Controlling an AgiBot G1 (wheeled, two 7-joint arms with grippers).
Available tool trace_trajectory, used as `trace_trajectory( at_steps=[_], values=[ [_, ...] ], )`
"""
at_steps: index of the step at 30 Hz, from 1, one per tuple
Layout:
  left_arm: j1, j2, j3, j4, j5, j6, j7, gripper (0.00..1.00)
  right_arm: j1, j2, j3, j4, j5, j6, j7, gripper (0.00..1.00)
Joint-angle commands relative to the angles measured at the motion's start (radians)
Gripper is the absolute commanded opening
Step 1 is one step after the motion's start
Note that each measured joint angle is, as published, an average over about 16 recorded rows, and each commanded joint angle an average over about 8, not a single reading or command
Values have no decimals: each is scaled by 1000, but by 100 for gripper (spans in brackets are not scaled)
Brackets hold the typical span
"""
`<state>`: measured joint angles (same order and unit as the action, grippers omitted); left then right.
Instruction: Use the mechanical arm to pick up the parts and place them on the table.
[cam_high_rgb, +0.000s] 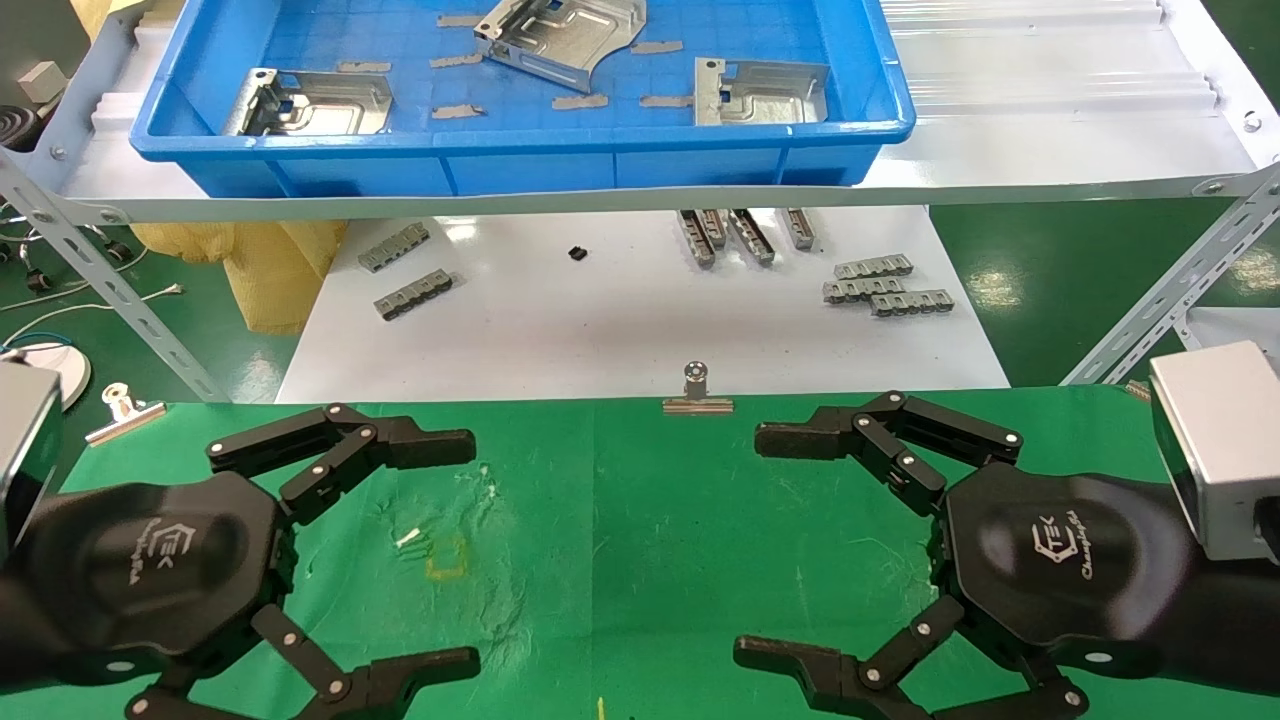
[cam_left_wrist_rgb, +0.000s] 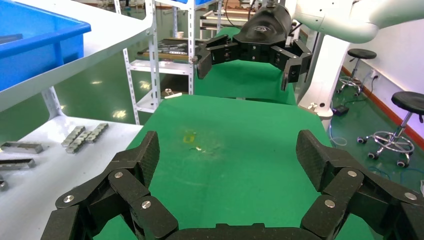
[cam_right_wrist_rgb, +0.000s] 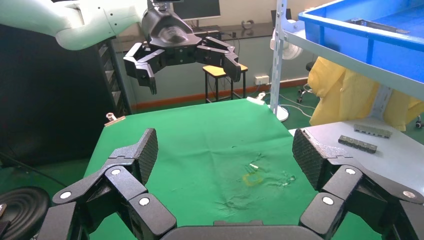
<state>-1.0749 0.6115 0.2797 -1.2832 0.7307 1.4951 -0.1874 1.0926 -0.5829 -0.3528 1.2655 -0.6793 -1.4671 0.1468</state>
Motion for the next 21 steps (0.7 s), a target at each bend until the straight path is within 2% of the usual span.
trace_trajectory(
  at_steps=[1, 21],
  values=[
    [0, 0, 0, 0, 0, 0, 0, 100, 0, 0, 0, 0, 0, 0, 0, 100],
    [0, 0, 0, 0, 0, 0, 0, 100, 0, 0, 0, 0, 0, 0, 0, 100]
  ],
)
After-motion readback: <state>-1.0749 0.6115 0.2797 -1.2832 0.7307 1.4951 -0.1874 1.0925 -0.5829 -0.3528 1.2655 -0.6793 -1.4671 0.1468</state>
